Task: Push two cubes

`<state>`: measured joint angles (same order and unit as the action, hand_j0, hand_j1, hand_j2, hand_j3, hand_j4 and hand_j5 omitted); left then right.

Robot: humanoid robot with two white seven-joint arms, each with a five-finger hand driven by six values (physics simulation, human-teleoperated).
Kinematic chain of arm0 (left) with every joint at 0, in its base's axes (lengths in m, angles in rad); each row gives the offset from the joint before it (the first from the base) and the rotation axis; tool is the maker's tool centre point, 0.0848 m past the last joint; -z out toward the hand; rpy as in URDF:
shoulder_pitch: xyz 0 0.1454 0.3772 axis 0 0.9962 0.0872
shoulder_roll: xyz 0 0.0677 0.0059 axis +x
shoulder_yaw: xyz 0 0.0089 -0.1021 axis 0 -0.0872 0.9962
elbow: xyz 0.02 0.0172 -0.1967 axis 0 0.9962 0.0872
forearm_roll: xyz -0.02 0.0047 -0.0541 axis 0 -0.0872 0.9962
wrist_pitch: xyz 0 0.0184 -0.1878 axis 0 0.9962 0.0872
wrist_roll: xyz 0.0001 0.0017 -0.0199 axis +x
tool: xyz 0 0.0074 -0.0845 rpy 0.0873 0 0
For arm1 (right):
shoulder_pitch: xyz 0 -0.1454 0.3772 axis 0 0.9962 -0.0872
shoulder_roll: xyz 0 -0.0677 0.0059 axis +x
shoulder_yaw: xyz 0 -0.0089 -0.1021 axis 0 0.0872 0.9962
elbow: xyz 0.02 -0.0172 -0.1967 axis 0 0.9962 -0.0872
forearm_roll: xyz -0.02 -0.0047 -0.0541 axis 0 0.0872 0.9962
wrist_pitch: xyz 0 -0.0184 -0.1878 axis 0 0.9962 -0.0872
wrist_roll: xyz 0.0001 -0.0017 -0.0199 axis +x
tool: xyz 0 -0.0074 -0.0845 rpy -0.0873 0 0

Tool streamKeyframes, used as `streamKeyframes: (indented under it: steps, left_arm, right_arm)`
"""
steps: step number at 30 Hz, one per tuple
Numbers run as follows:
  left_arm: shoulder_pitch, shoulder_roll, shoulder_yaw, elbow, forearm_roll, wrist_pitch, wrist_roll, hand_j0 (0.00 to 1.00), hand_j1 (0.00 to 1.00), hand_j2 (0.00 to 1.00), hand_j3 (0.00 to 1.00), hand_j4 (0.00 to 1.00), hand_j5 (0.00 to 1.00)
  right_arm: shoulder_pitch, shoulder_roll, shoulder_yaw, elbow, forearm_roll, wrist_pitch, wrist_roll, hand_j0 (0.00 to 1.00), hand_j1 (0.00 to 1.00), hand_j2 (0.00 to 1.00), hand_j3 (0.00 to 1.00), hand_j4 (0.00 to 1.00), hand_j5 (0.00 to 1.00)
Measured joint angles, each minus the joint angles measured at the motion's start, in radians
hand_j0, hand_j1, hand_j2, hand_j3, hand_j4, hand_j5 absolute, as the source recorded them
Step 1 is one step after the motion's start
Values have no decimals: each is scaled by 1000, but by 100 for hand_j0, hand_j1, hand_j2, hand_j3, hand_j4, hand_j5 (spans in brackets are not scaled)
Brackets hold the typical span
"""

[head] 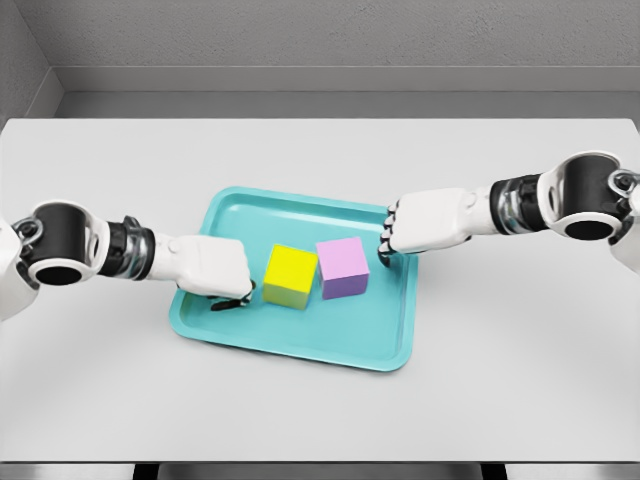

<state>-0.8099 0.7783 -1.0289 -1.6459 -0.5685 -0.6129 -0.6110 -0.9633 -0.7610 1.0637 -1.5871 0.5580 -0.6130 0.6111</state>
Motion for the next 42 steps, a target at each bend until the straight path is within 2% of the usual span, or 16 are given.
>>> streamKeyframes:
  steps: [4, 8, 17, 25, 27, 30, 42]
  left_arm:
    - [-2, 1, -5, -3, 2, 0, 0, 3, 3, 3, 3, 3, 3]
    - [-2, 0, -7, -4, 3, 0, 0, 4, 4, 4, 4, 4, 4]
    - [0, -9, -8, -7, 66, 0, 0, 4, 4, 4, 4, 4, 4]
    - [2, -10, -9, -8, 103, 0, 0, 4, 4, 4, 4, 4, 4]
    - [2, -10, -9, -8, 119, 0, 0, 4, 4, 4, 4, 4, 4]
    - [5, -16, -9, -6, 137, 0, 0, 4, 4, 4, 4, 4, 4]
    - [0, -34, -7, 28, 177, 0, 0, 4, 4, 4, 4, 4, 4]
  right_arm:
    - [0, 16, 4, 0, 0, 0, 0, 61, 61, 61, 61, 61, 61]
    - [0, 24, 13, -2, 0, 0, 0, 61, 61, 61, 61, 61, 61]
    - [-2, 24, 20, -35, -3, 0, 0, 63, 63, 63, 63, 63, 63]
    - [23, -75, 9, -45, -7, 0, 0, 67, 67, 67, 67, 67, 67]
    - [61, -115, -32, -45, -9, -1, 0, 69, 69, 69, 69, 69, 69]
    - [69, -157, -74, -44, -10, 0, 0, 74, 74, 74, 74, 74, 74]
    - [71, -196, -109, -37, -12, 0, 0, 80, 80, 80, 80, 80, 80]
